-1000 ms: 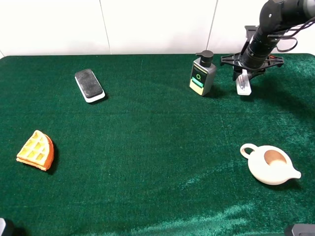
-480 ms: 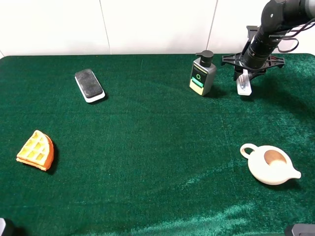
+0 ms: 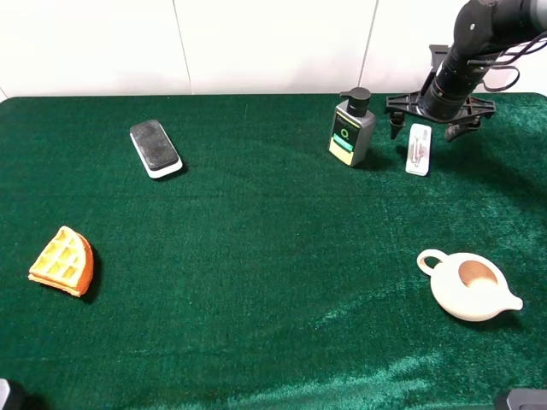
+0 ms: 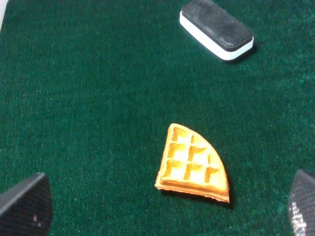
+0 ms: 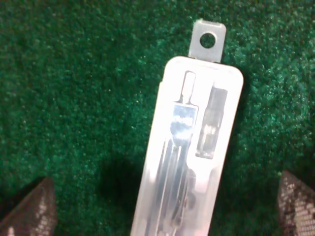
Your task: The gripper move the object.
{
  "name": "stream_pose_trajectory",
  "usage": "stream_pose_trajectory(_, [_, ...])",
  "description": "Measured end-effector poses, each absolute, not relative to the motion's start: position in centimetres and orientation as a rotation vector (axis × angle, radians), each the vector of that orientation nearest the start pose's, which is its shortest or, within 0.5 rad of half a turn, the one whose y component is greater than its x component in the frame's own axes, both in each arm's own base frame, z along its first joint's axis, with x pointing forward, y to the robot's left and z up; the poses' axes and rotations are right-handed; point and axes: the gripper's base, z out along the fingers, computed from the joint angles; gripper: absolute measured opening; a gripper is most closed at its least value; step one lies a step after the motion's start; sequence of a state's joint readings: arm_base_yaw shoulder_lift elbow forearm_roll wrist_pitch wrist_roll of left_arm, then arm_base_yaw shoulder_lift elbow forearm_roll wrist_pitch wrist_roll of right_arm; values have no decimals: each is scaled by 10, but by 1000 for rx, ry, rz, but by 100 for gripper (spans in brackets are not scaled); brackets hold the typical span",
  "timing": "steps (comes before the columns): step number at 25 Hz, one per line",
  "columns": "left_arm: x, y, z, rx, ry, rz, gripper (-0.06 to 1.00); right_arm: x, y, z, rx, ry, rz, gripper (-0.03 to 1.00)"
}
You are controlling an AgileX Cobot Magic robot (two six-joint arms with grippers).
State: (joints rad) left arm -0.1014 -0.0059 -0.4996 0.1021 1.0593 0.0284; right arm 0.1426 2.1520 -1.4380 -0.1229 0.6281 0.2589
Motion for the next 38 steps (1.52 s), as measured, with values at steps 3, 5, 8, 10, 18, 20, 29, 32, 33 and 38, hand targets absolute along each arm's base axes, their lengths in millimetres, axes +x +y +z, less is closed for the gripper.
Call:
stream_pose_trajectory(3, [-5, 9, 278, 127, 2030, 76, 97, 428, 54, 122, 34, 2823, -42, 69])
stream_pose_trajectory(5, [-5, 9, 278, 127, 2030, 76, 97, 427, 54, 122, 31, 2831, -50, 69])
stream_pose_trajectory(8, [-5, 9, 278, 127, 2030, 76, 97, 427, 54, 124, 33, 2846, -58, 70])
stream_pose_trajectory(10, [-5, 9, 278, 127, 2030, 76, 97, 428, 53, 127, 36, 2861, -66, 70])
stream_pose_trajectory(18, [-5, 9, 278, 127, 2030, 76, 97, 428, 52, 151, 43, 2873, -89, 70])
stream_pose_trajectory(20, [-5, 9, 278, 127, 2030, 76, 97, 426, 51, 163, 39, 2850, -93, 70])
stream_pose_trajectory(29, [-5, 9, 278, 127, 2030, 76, 97, 408, 47, 210, 47, 2854, -117, 70])
stream_pose_trajectory(32, [-5, 9, 278, 127, 2030, 76, 97, 398, 46, 230, 46, 2866, -120, 70])
stream_pose_trajectory(33, [-5, 9, 278, 127, 2030, 76, 97, 394, 45, 235, 43, 2872, -118, 70])
stream_pose_trajectory(38, [-5, 9, 278, 127, 2030, 76, 97, 375, 45, 265, 44, 2891, -85, 70])
